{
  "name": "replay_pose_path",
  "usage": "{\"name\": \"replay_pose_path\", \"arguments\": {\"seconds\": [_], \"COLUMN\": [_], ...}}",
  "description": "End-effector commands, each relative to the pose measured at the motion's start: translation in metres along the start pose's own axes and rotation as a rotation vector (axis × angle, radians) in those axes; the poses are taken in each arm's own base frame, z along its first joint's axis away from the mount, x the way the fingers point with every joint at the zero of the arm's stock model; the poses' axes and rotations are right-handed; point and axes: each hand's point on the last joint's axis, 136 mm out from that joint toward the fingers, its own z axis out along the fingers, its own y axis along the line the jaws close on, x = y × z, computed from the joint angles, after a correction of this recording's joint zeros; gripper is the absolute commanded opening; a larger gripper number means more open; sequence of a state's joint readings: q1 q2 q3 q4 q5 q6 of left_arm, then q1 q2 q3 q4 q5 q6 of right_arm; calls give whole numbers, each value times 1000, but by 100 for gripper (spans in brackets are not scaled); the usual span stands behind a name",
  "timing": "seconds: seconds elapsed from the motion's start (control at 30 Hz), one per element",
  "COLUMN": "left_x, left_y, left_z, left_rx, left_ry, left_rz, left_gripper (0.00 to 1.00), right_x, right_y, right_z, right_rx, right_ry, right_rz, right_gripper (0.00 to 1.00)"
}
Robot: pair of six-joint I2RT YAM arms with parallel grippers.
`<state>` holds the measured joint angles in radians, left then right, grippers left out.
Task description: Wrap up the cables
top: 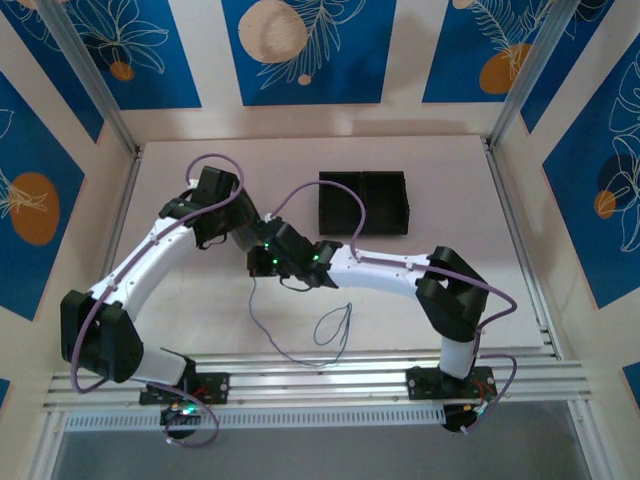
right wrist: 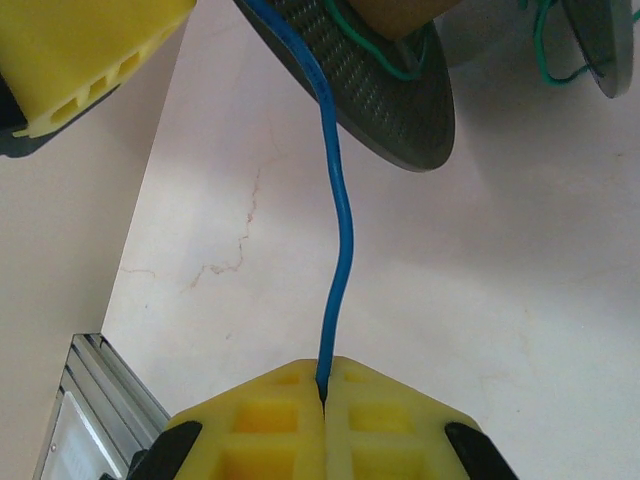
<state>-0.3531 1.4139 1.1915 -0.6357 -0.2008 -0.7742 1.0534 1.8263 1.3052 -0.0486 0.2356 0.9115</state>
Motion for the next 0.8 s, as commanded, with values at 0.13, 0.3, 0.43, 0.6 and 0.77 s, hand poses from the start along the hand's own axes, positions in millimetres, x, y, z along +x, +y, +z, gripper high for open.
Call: {"name": "replay_pose_path", "arguments": {"seconds": [0.13, 0.3, 0.43, 0.6, 0.77], "left_x": [-7, -6, -4, -6, -7], "left_y": [3, 5, 4, 3, 0], "left_z": [9, 19, 25, 29, 28], "left_rx": [5, -7, -8, -5, 7], "left_ry": [29, 53, 58, 58, 60], "left_rz": [-12, -20, -26, -40, -58], "left_gripper": [60, 47, 40, 22, 0], "right_x": [0, 2, 4, 5, 7], "right_y": [8, 7, 8, 10, 6], "right_z": [10, 16, 17, 19, 23], "right_rx": [-57, -66, -75, -85, -75], "right_ry": [-10, 12, 18, 22, 37], "right_rz": [-22, -15, -10, -10, -7], "right_gripper": [0, 0, 0, 0, 0]}}
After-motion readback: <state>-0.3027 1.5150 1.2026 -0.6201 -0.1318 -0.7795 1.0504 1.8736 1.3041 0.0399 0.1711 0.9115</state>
